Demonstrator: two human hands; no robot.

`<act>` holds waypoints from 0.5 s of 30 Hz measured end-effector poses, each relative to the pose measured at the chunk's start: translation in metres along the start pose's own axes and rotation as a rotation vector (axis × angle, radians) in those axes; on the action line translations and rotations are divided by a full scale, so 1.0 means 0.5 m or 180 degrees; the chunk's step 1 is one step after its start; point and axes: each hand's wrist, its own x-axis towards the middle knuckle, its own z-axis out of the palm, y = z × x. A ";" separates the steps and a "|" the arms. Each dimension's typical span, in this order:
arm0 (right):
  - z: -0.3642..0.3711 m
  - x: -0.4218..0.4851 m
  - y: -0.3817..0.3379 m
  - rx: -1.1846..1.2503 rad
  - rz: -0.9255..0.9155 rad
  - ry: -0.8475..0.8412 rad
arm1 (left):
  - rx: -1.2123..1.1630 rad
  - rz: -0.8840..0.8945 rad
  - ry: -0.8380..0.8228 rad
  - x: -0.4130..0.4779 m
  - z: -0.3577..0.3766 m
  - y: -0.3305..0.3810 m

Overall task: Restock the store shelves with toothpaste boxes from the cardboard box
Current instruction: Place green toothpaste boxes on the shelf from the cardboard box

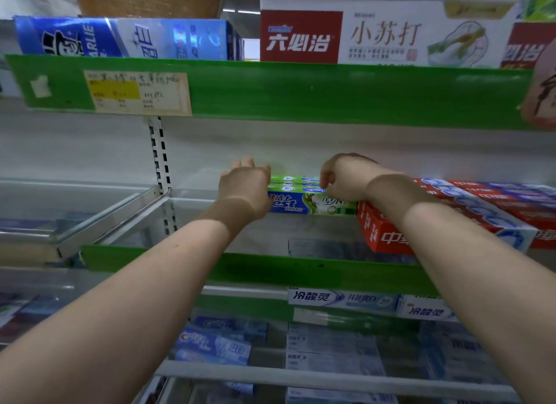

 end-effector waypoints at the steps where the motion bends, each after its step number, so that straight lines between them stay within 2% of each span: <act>1: 0.005 0.000 -0.006 0.0067 -0.0062 0.0049 | 0.0027 0.0112 0.0031 0.000 0.001 0.008; 6: 0.041 0.002 -0.020 0.0032 0.0006 0.0397 | 0.0141 0.0132 0.0163 -0.001 0.006 0.015; 10: 0.026 0.009 -0.033 0.0010 0.0100 0.0277 | 0.0002 0.0065 -0.0023 0.001 -0.004 0.020; 15: 0.008 0.003 -0.097 0.1447 -0.0147 0.0458 | -0.0985 -0.0489 -0.0161 0.003 -0.035 0.010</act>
